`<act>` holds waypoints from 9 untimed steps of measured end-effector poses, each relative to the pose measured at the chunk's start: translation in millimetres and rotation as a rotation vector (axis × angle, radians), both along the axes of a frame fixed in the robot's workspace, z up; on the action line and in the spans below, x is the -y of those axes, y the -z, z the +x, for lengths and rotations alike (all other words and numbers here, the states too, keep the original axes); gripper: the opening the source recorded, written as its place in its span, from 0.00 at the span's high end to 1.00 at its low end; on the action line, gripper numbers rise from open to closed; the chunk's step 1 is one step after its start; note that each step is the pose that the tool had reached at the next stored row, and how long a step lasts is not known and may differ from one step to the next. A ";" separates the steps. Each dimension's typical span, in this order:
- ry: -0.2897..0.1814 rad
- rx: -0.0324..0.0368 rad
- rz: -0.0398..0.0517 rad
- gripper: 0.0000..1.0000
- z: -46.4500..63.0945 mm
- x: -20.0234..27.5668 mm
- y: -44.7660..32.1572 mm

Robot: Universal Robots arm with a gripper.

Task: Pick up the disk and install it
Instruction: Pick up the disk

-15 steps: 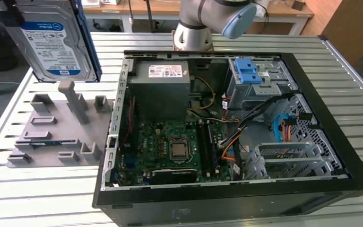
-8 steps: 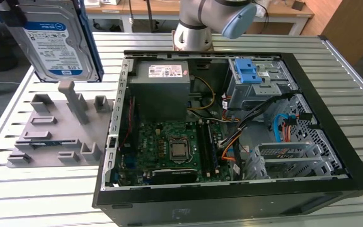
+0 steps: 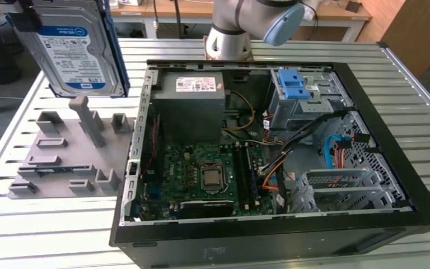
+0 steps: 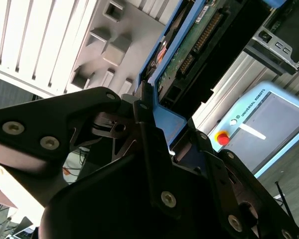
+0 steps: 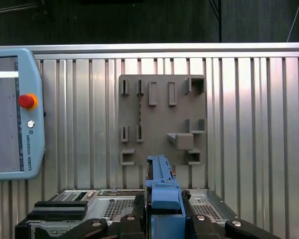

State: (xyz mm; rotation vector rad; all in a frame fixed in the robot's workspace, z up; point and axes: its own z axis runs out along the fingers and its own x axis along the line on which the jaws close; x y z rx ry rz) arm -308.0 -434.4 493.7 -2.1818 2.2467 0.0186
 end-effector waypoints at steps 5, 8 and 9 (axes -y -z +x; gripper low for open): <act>0.000 0.0000 0.0000 0.63 6.1 0.0 0.1; 0.000 0.0001 0.0000 0.63 9.5 0.0 0.2; 0.000 0.0001 0.0000 0.63 10.4 0.0 0.2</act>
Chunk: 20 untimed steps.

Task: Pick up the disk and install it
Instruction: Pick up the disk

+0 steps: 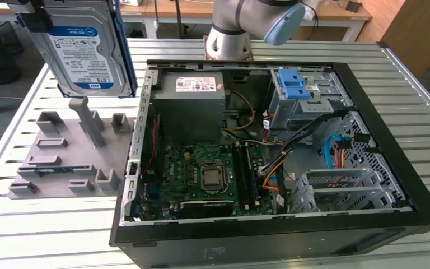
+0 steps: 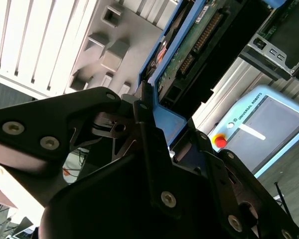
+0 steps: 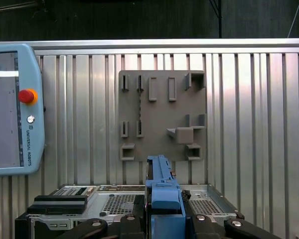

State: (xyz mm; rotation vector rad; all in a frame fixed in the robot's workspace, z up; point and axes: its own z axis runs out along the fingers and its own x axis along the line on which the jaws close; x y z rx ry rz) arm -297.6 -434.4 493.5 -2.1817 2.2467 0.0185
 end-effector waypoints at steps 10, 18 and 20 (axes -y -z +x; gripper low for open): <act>0.000 -0.0001 -0.0001 0.63 7.5 0.0 0.3; 0.000 0.0010 0.0000 0.63 11.1 5.1 2.1; 0.000 0.0009 -0.0001 0.63 14.5 6.6 2.3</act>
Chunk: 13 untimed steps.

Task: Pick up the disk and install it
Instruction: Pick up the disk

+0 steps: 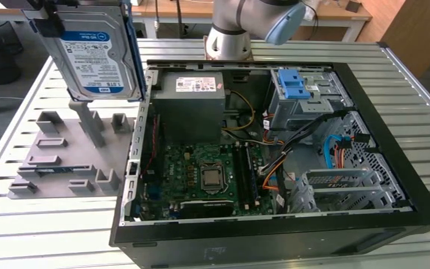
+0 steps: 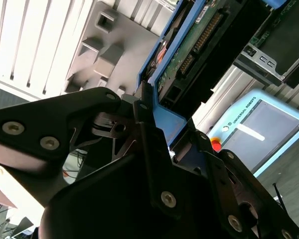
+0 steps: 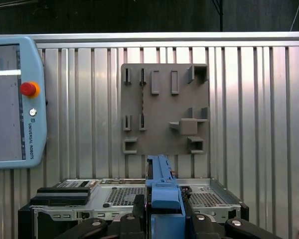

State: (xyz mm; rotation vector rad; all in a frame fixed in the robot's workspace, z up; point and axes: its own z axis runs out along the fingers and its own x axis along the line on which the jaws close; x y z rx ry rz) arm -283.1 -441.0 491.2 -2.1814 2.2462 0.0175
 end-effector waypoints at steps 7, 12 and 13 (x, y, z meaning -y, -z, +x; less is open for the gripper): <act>0.000 0.0000 0.0000 0.63 21.3 0.9 0.6; 0.000 0.0001 0.0001 0.63 36.3 0.9 0.9; 0.000 0.0001 0.0001 0.63 38.6 0.9 1.0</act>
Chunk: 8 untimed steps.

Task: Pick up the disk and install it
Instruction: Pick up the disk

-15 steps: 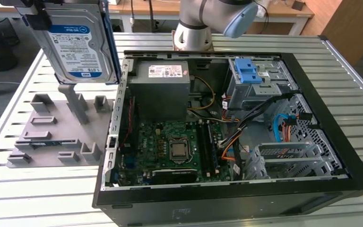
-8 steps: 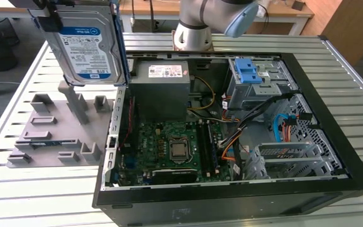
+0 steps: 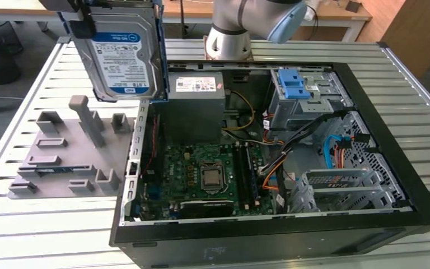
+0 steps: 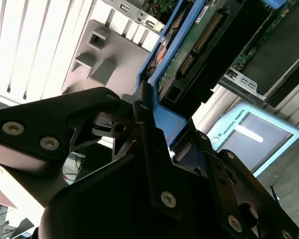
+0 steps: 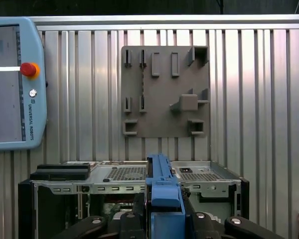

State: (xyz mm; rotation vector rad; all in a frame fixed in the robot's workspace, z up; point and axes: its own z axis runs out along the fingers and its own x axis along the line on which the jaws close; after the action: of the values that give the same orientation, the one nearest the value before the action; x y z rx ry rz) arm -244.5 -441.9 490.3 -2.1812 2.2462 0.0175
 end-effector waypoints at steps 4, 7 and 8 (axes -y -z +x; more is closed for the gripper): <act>0.000 0.0000 -0.0001 0.63 9.6 0.0 0.2; 0.000 0.0000 0.0000 0.63 17.1 0.0 0.5; 0.000 0.0000 0.0000 0.63 19.6 0.0 0.6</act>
State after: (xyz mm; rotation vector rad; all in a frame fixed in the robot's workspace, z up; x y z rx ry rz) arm -224.9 -441.9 489.7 -2.1812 2.2462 0.0175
